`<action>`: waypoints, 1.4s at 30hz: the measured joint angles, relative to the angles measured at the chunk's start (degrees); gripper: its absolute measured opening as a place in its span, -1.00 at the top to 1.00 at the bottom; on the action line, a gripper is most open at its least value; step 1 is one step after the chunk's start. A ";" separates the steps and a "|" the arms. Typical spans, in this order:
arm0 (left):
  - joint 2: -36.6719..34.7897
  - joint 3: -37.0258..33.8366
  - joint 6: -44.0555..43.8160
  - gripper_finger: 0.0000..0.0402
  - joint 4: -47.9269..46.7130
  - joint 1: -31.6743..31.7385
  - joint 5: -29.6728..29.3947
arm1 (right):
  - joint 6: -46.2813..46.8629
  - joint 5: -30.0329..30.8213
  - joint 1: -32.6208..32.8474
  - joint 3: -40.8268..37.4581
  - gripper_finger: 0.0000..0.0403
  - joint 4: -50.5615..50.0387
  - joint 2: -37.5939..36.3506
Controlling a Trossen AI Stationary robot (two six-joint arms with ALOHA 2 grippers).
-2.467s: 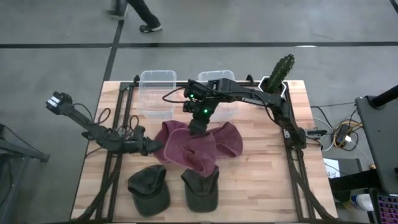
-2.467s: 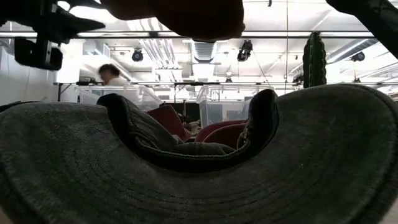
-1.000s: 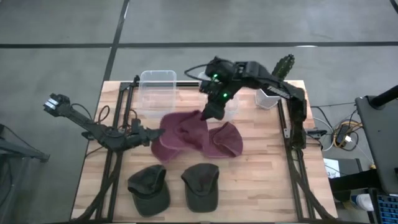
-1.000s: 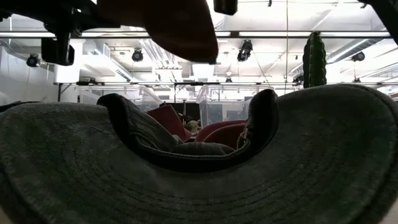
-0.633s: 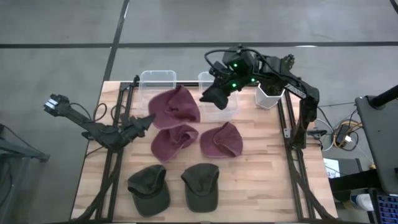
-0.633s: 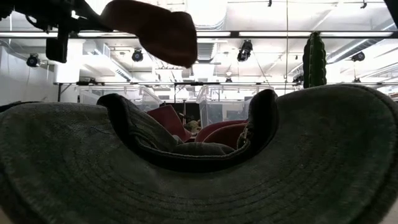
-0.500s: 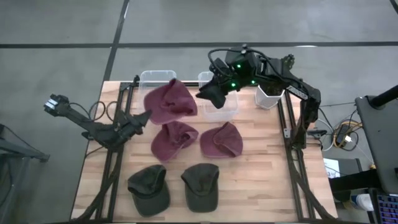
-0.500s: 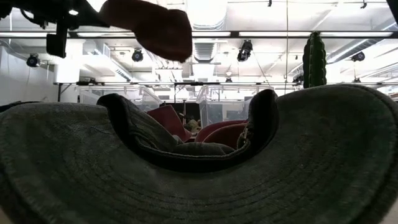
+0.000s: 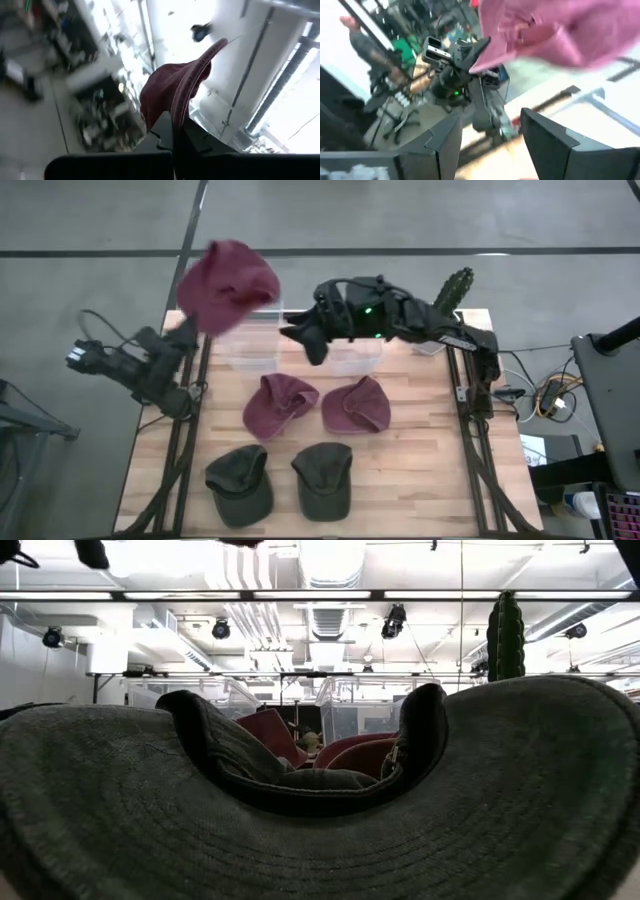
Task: Pick & Place hat
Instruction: Put the bottom right red cap into the right transparent bin
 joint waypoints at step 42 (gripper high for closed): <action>10.39 15.43 28.30 0.97 -3.50 3.75 12.46 | 15.05 1.89 -2.14 -0.07 0.04 45.79 14.92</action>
